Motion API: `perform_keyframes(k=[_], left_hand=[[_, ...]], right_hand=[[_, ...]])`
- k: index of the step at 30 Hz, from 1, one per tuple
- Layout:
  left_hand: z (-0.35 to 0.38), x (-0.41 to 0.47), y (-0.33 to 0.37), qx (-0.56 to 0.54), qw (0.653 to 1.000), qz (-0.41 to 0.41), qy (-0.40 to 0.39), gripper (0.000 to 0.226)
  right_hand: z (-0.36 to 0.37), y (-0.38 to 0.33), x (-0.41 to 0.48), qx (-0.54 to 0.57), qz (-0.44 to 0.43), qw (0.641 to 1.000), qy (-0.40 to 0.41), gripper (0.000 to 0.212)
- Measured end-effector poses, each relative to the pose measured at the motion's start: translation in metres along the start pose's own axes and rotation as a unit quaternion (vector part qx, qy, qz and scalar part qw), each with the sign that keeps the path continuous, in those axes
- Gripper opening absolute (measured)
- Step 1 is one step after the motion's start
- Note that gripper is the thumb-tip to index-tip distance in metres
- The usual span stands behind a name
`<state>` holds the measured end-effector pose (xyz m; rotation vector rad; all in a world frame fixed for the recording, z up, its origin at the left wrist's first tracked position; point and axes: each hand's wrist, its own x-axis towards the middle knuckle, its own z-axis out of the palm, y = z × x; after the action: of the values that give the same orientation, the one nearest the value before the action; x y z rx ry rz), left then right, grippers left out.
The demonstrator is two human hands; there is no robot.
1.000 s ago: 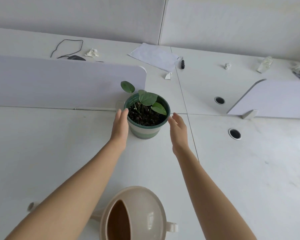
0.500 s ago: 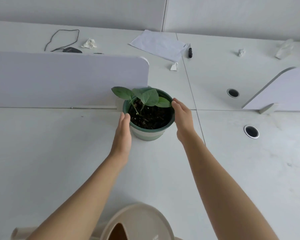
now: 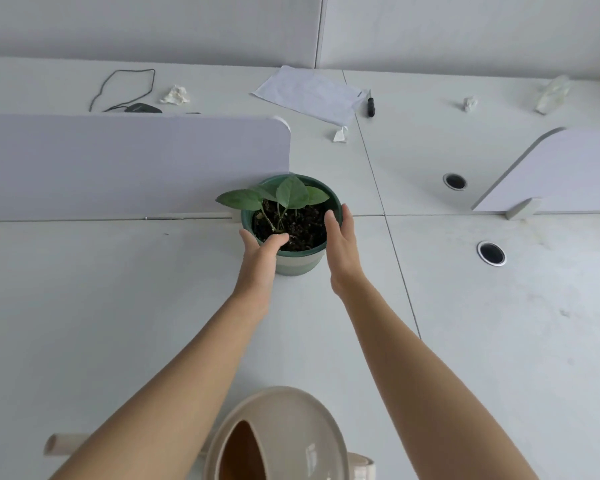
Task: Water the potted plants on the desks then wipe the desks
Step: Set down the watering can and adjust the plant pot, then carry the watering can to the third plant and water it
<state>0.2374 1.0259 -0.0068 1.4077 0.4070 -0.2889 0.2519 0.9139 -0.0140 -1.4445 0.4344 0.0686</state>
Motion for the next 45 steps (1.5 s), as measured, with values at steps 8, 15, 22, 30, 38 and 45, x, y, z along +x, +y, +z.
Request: perform_keyframes(k=[8,15,22,30,38,45], left_hand=[[-0.028,-0.034,0.008,0.043,0.999,-0.014,0.014,0.074],[-0.094,-0.124,0.005,-0.048,0.998,0.036,0.008,0.021],[-0.141,-0.198,-0.021,-0.047,0.997,0.065,0.023,0.03],[-0.172,-0.212,-0.083,0.002,0.998,-0.009,0.068,0.024],[-0.179,-0.194,-0.096,-0.039,0.996,-0.013,0.078,0.038],[-0.17,-0.182,-0.095,-0.081,0.997,-0.013,0.014,0.033]], right_hand=[[-0.02,-0.001,-0.018,-0.032,0.052,0.998,-0.034,0.062],[-0.06,0.014,-0.089,-0.054,0.096,0.992,-0.068,0.058],[-0.071,0.01,-0.179,-0.135,0.039,0.988,-0.071,0.032],[-0.067,0.039,-0.252,-0.23,0.039,0.972,-0.038,0.02],[-0.048,0.059,-0.283,-0.231,0.026,0.972,0.024,0.052],[-0.027,0.077,-0.294,-0.188,0.016,0.978,0.091,0.058]])
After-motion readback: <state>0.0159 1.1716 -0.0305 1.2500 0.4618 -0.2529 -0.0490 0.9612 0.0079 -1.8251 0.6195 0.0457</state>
